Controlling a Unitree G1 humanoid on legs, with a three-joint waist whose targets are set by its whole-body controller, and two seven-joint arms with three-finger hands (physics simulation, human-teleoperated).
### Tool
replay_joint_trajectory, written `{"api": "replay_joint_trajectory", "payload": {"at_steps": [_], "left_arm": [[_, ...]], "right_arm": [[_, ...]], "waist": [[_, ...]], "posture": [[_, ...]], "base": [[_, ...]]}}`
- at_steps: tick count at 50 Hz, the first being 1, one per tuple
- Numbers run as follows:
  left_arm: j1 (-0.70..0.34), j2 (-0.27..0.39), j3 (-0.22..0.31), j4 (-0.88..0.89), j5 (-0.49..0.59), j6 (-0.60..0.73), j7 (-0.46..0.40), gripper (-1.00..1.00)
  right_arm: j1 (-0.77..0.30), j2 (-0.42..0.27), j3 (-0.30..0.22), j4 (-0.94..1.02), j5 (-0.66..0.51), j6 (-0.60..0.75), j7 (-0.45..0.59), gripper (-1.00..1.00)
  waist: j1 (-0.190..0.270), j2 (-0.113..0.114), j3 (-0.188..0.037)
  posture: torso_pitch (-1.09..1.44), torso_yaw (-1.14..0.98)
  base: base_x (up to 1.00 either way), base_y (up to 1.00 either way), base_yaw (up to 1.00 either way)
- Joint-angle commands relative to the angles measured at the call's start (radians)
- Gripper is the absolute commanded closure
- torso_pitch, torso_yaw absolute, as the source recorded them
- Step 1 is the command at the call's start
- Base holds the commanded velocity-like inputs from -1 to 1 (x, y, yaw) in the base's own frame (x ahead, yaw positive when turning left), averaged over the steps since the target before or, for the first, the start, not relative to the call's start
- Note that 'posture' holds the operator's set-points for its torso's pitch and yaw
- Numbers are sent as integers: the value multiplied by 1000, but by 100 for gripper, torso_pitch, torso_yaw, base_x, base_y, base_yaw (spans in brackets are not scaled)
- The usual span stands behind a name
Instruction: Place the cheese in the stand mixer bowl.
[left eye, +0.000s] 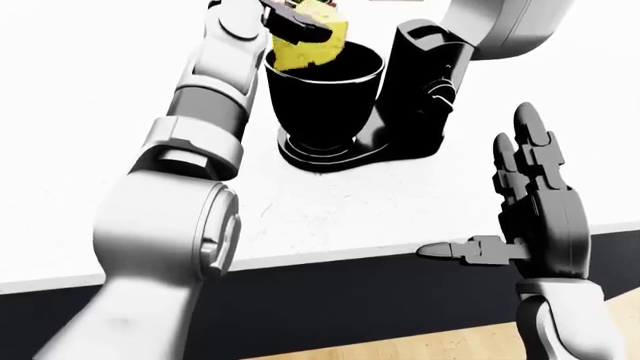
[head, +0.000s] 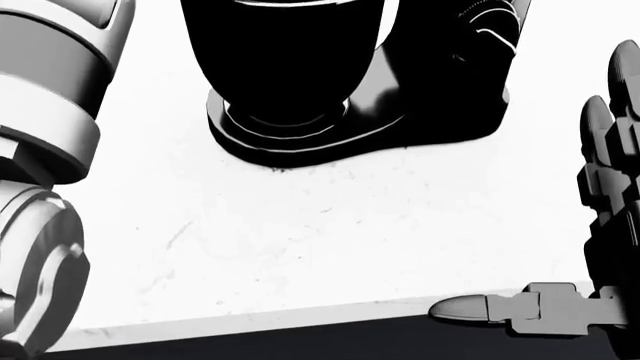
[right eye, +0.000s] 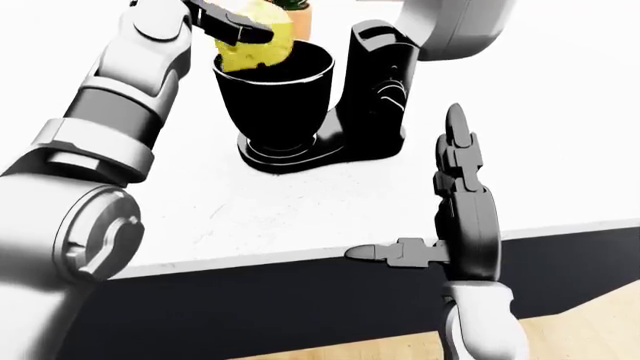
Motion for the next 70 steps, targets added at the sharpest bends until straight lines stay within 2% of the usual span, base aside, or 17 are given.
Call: {"api": "replay_joint_trajectory", "payload": {"at_steps": [1, 24, 32, 40, 46, 49, 52, 60, 70], "left_arm": [[-49, 13, 4, -45, 4, -30, 18, -100], [-53, 32, 12, -66, -10, -23, 6, -100], [-30, 41, 30, -124, -60, 11, -3, -100], [18, 63, 36, -222, -123, 79, -16, -100], [68, 98, 39, -366, -176, 181, -50, -100], [94, 114, 59, -437, -217, 243, -58, -100], [120, 128, 54, -462, -233, 256, -59, -100], [226, 165, 63, -716, -280, 420, -91, -100], [257, 204, 77, -791, -293, 461, -106, -100]], "right_arm": [[-15, -6, -3, -34, -2, -25, -4, -100], [-22, -6, 1, -41, -7, -18, -5, -100], [-22, -4, 8, -40, -10, -17, -7, -100], [-23, -5, 0, -41, -4, -19, -4, -100], [-24, -7, -5, -48, -2, -14, -3, -100], [-26, -8, -2, -44, -4, -14, -4, -100], [-26, -8, 0, -48, -6, -11, -4, -100], [-27, -7, 4, -51, -9, -7, -5, -100], [-30, -8, 7, -40, -11, -13, -5, -100]], "waist": [[1, -1, -27], [1, 0, -27], [1, 2, -27], [0, 5, -26], [0, 9, -26], [-1, 10, -24], [-1, 11, -23], [-1, 16, -22], [-1, 18, -20]], "posture": [[0, 0], [0, 0], [0, 0], [0, 0], [0, 0], [0, 0], [0, 0], [0, 0], [0, 0]], "base": [[0, 0, 0], [0, 0, 0], [0, 0, 0], [0, 0, 0], [0, 0, 0], [0, 0, 0], [0, 0, 0], [0, 0, 0], [0, 0, 0]]}}
